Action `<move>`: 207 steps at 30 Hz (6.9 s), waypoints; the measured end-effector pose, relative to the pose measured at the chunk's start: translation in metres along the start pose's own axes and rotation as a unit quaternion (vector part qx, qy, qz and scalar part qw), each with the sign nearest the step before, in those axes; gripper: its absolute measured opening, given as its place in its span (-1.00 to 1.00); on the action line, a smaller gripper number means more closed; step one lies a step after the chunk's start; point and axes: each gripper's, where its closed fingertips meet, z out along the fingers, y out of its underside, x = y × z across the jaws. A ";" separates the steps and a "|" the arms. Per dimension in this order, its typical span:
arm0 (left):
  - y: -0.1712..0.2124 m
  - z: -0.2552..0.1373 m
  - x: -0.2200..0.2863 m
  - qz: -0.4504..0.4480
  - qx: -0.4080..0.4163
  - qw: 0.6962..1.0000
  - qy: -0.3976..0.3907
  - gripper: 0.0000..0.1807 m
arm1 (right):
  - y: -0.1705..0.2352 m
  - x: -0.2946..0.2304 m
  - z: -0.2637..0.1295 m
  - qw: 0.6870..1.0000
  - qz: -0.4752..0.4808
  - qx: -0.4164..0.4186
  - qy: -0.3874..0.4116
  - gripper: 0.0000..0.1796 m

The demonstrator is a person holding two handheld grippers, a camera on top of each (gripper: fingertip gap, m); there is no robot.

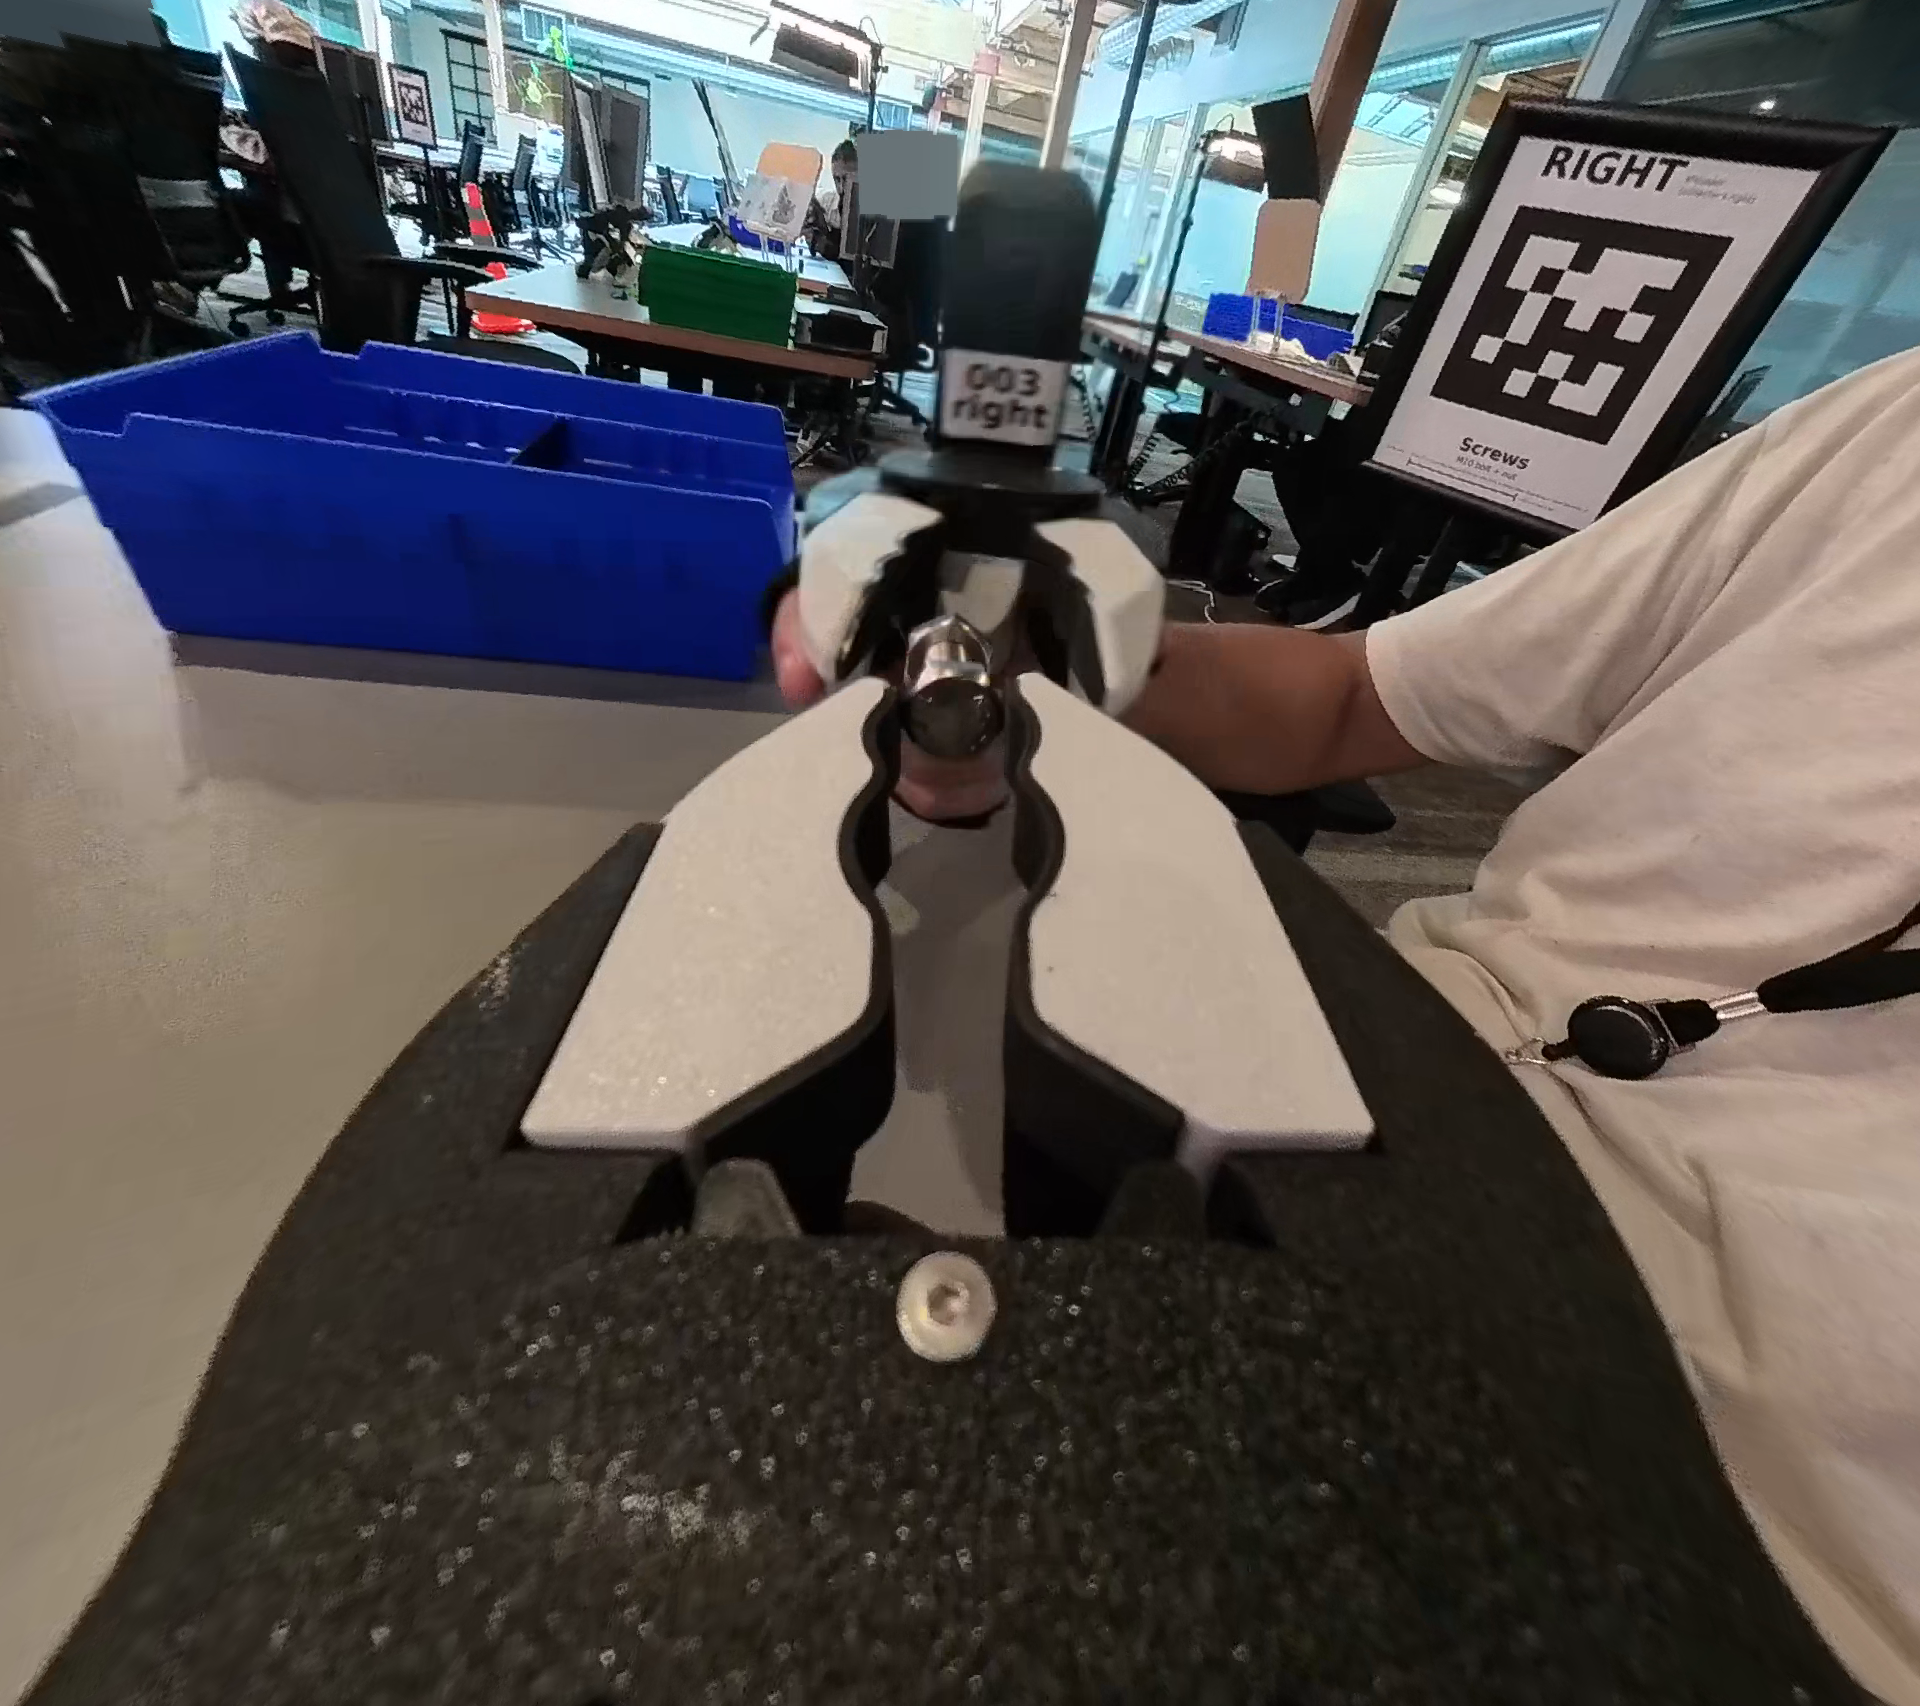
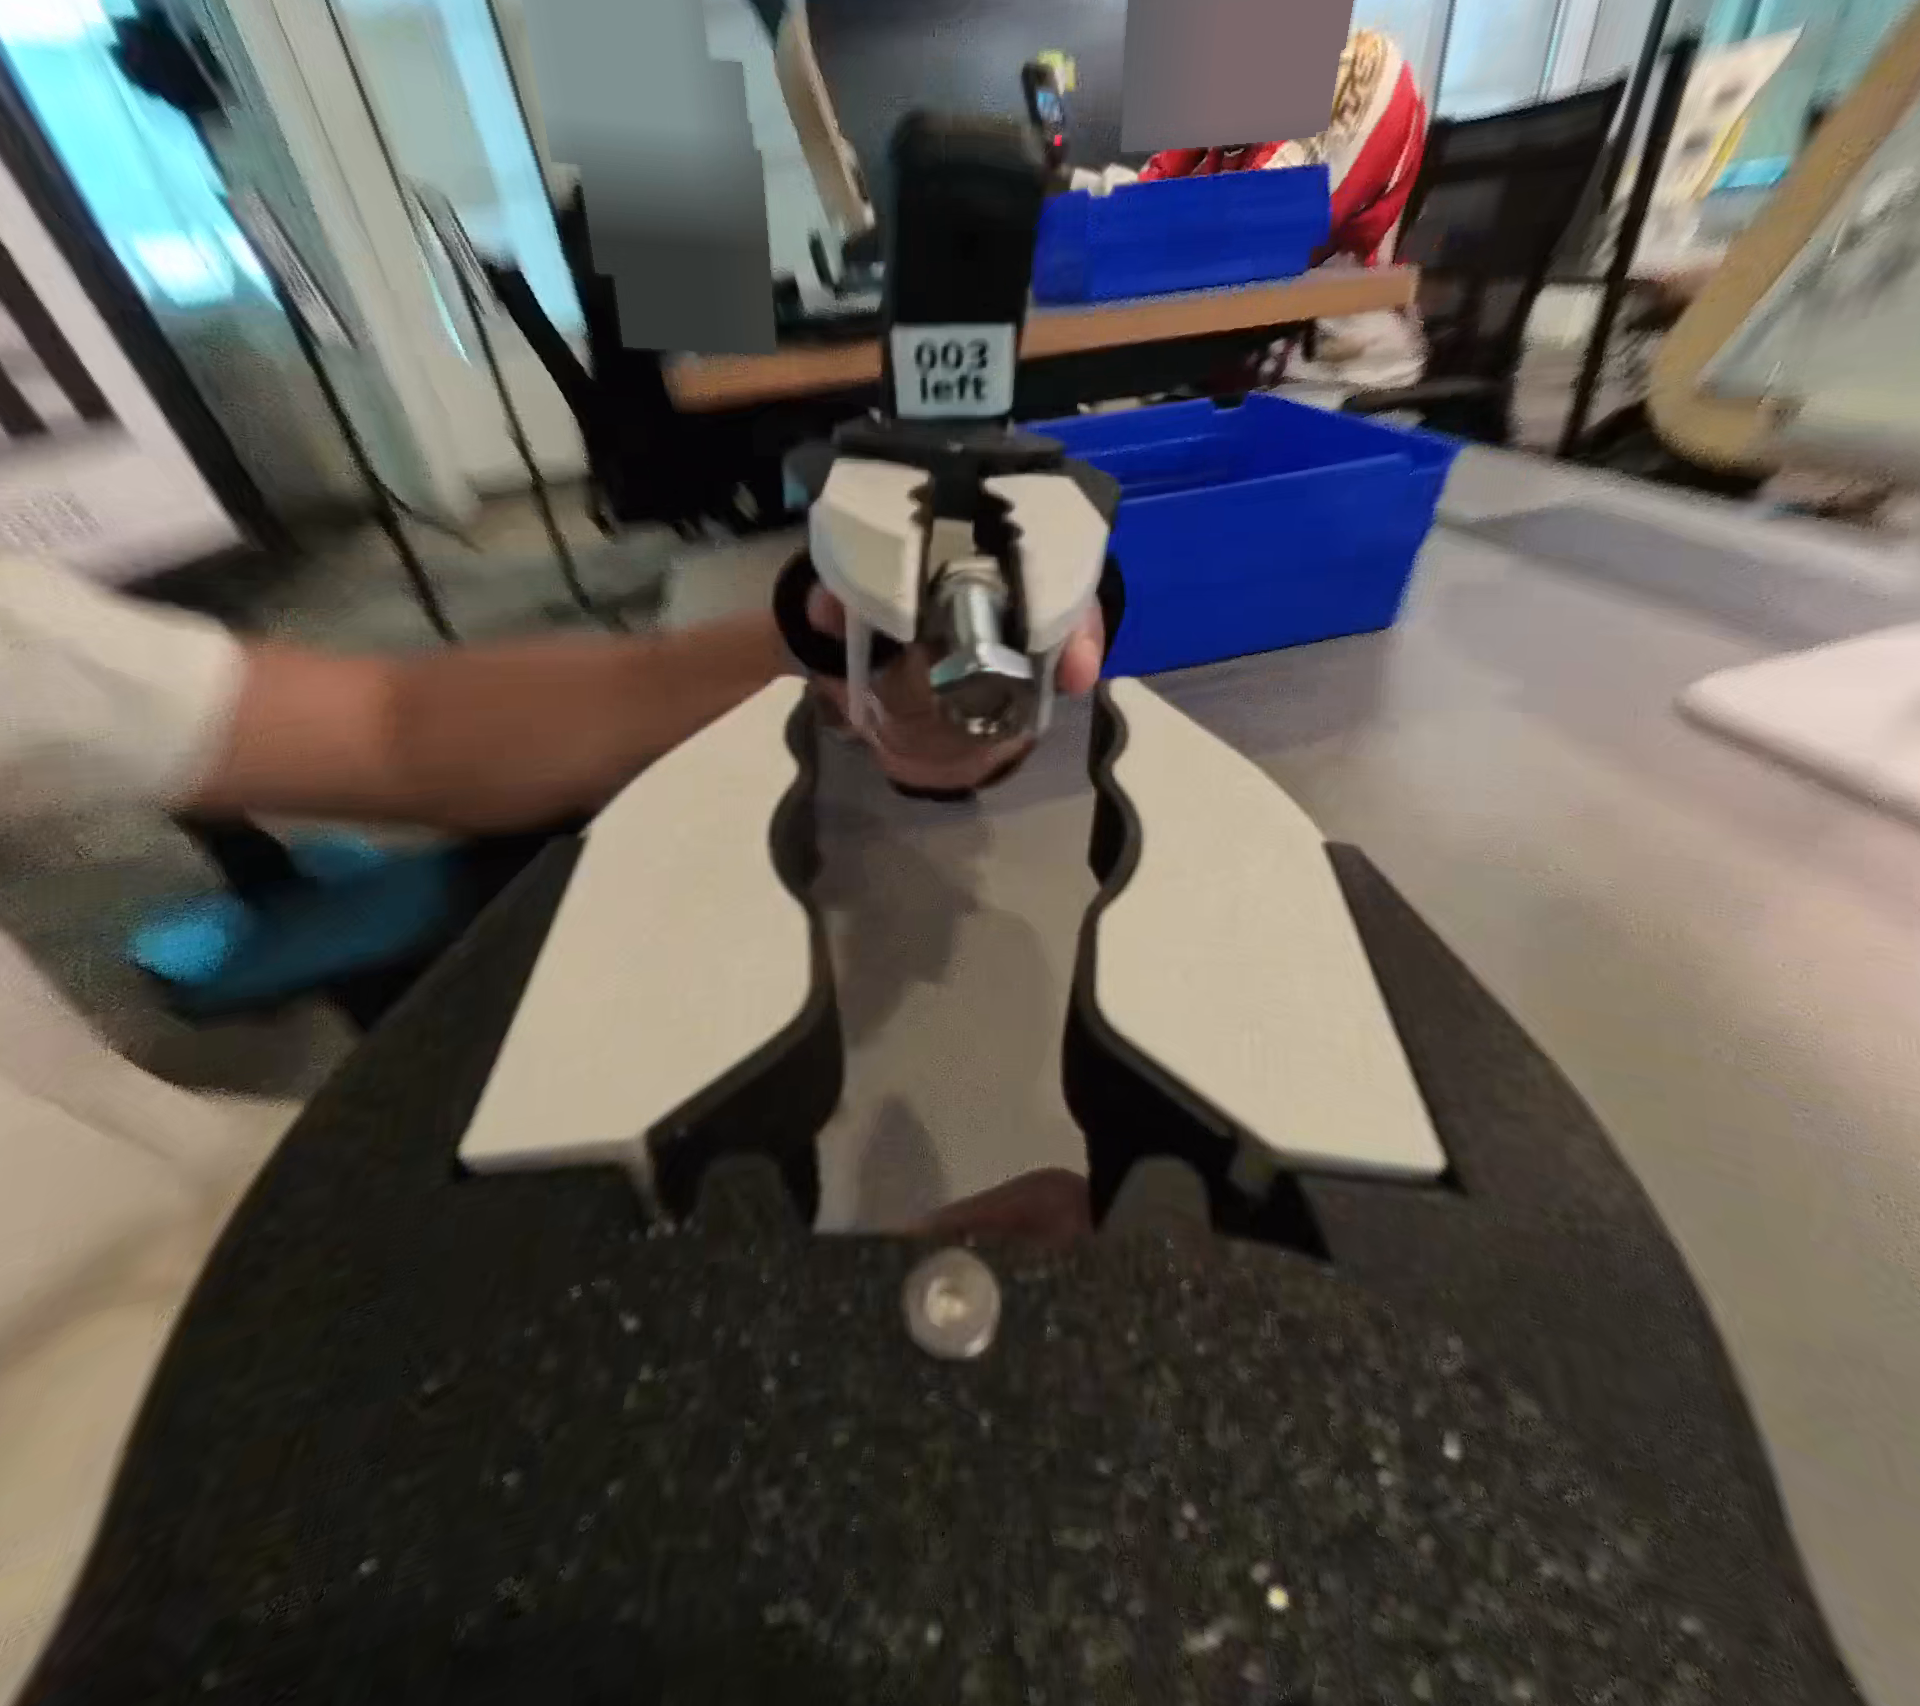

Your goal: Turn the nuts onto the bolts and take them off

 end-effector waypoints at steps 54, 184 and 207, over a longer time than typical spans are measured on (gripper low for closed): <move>0.000 0.000 -0.001 -0.006 0.003 1.000 0.000 -0.80 | 0.007 0.005 0.007 0.999 0.028 0.020 0.007 -0.79; 0.003 0.000 0.005 -0.039 -0.001 0.999 0.036 -0.80 | 0.001 0.000 -0.002 0.681 -0.673 -0.108 0.268 -0.81; -0.007 -0.005 0.002 -0.024 0.020 0.999 0.024 -0.80 | -0.005 -0.006 0.002 0.989 0.115 0.089 -0.019 -0.81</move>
